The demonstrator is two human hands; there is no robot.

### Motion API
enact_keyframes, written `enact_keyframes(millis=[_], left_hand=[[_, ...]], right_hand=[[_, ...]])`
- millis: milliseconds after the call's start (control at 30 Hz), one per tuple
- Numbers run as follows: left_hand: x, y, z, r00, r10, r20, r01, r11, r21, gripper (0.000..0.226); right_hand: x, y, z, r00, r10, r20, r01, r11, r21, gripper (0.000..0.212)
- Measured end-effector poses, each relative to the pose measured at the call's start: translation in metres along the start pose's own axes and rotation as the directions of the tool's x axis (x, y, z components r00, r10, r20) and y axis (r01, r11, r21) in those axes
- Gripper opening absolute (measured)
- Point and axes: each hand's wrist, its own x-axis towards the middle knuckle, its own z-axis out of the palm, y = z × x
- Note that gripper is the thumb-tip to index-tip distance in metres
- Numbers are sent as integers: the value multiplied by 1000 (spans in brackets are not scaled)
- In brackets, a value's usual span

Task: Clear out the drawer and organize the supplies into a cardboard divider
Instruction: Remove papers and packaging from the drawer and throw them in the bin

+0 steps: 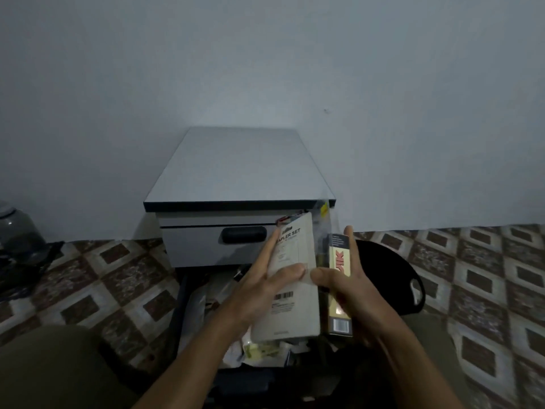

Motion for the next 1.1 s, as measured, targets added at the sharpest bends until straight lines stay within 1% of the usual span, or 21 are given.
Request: enact_keyframes(millis=[133,267,333,400,500,633,800,867,1000,1100], left_hand=[[34,31,43,994,44,103,-43,999,-10,90],[74,54,86,984,82,159,-83,997,5,84],[91,60,105,978,83,193,-86,996,10,88],[107,63,122,969,73,235,-76,997,4,90],[133,55,144,961,44,274,-49,999,9,83],[164,31,167,958,-8,286,7,1000,5,77],[207,-19,180,962,-95,255,99,995,0,73],[222,-40,182,957,-135,255,143,990,-10,70],[249,-84,183,931,-255,262,260,965,15,85],[267,-114,182,910,-335,245,330,942,63,84]], right_hand=[[-6,-42,-40,996,-21,-87,19,1000,-21,119],[-5,-80,-80,988,1,-156,-9,999,-50,109],[-6,-92,-100,981,-4,-193,-6,998,-55,106],[-7,-100,-116,979,3,-204,-15,998,-55,96],[-2,-99,-141,971,-3,-237,-9,999,-48,72],[15,-81,-174,962,27,-272,-33,999,-18,58],[50,-40,-214,952,90,-291,-98,995,-14,58],[66,-18,-229,948,121,-293,-127,992,-2,61],[93,30,-257,939,178,-296,-168,984,59,74],[109,63,-271,920,233,-316,-204,971,124,78]])
